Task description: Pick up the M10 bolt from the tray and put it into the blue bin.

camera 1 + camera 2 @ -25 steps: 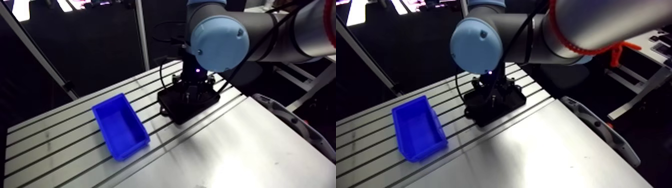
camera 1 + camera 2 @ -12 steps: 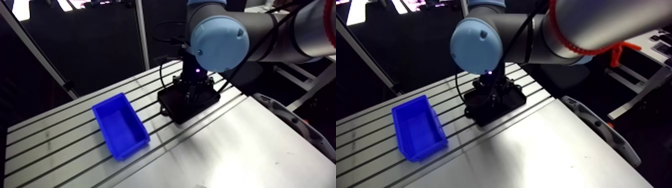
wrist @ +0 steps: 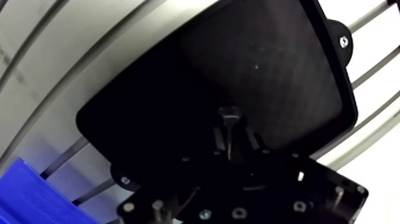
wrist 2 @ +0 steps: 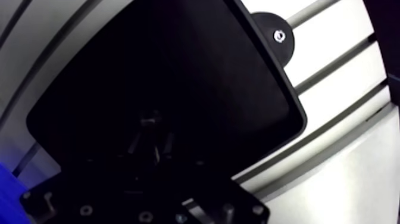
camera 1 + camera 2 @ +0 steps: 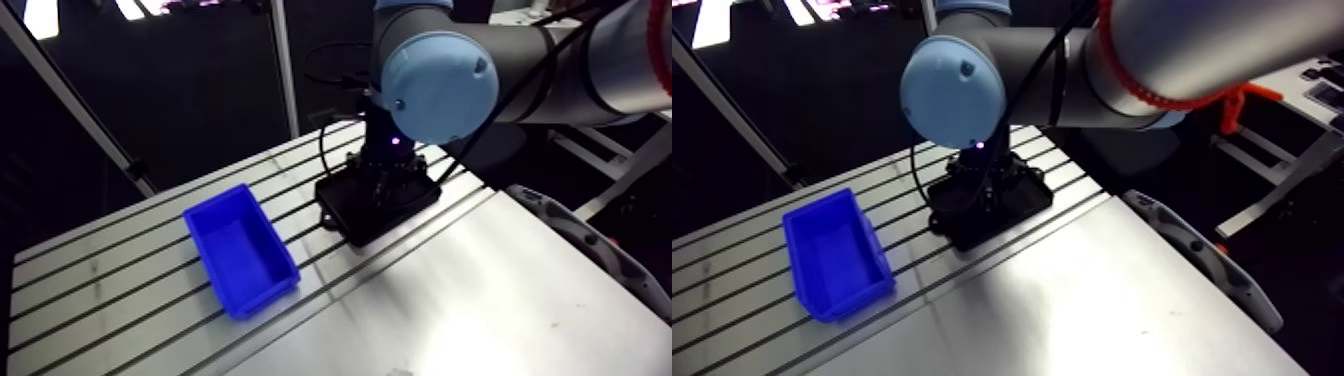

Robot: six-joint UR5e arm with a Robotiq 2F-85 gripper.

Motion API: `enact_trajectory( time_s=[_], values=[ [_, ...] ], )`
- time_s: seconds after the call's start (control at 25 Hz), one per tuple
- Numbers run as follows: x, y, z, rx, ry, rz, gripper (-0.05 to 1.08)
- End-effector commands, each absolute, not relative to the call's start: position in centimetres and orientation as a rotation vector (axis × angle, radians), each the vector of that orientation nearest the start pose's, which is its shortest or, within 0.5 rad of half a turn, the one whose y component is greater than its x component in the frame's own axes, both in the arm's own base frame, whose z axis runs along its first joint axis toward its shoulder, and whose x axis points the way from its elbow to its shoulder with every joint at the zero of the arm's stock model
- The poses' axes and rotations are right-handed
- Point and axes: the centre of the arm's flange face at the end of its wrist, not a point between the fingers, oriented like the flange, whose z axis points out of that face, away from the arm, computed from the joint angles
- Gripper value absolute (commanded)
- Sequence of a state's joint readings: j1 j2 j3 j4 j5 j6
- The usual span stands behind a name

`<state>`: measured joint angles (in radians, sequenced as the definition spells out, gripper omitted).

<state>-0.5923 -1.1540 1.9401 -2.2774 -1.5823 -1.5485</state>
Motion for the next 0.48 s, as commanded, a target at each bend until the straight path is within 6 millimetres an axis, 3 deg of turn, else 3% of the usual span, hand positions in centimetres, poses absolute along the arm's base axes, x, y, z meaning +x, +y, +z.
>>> enact_trajectory(
  time_s=[0.04,0.48],
  values=[
    [-52.25,19.22,16.50,0.925,2.916,-0.018,0.74],
    [-52.44,19.38,16.55,0.928,2.927,-0.011,0.78]
  ],
)
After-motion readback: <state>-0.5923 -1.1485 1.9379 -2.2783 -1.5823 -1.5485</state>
